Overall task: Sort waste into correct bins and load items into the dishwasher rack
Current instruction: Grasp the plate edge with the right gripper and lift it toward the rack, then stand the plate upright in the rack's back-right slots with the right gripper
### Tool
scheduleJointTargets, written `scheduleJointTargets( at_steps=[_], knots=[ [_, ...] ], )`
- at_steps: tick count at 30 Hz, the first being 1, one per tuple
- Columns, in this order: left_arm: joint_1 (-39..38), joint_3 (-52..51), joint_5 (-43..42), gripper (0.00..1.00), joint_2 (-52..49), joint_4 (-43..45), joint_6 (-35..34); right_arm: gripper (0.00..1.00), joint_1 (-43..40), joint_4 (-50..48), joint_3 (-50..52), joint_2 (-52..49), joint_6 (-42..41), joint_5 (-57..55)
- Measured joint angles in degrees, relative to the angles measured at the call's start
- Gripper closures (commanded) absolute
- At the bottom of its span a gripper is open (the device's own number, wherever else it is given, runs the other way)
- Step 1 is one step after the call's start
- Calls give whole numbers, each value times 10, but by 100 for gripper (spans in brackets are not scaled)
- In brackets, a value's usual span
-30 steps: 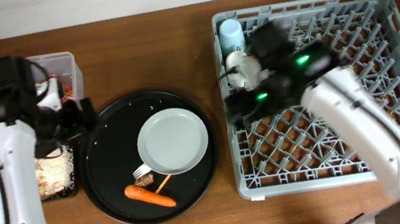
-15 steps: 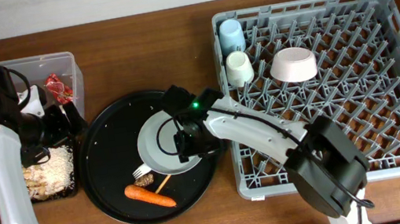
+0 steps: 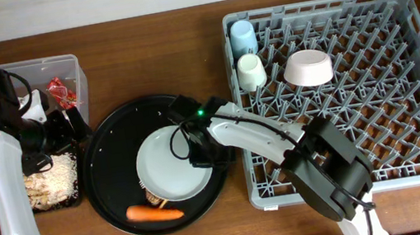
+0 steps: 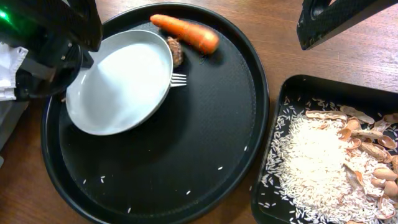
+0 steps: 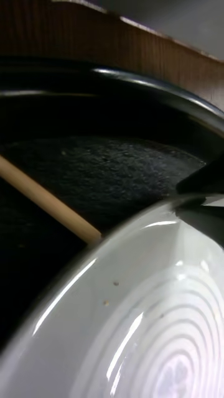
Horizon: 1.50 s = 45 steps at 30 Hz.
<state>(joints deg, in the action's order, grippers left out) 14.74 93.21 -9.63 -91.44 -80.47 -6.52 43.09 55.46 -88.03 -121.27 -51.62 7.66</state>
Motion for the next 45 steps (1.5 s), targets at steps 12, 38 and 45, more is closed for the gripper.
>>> scheduleJointTargets(
  at_steps=[12, 38, 45],
  knots=[
    [0, 0, 0, 1, 0, -1, 0, 96, -57, 116, -146, 183, 113, -148],
    [0, -1, -9, 1, 0, 3, 0, 96, -489, 110, -159, 90, 307, -646],
    [0, -1, -9, 1, 0, 4, 0, 50, -440, 115, -159, 90, 306, -529]
  ],
)
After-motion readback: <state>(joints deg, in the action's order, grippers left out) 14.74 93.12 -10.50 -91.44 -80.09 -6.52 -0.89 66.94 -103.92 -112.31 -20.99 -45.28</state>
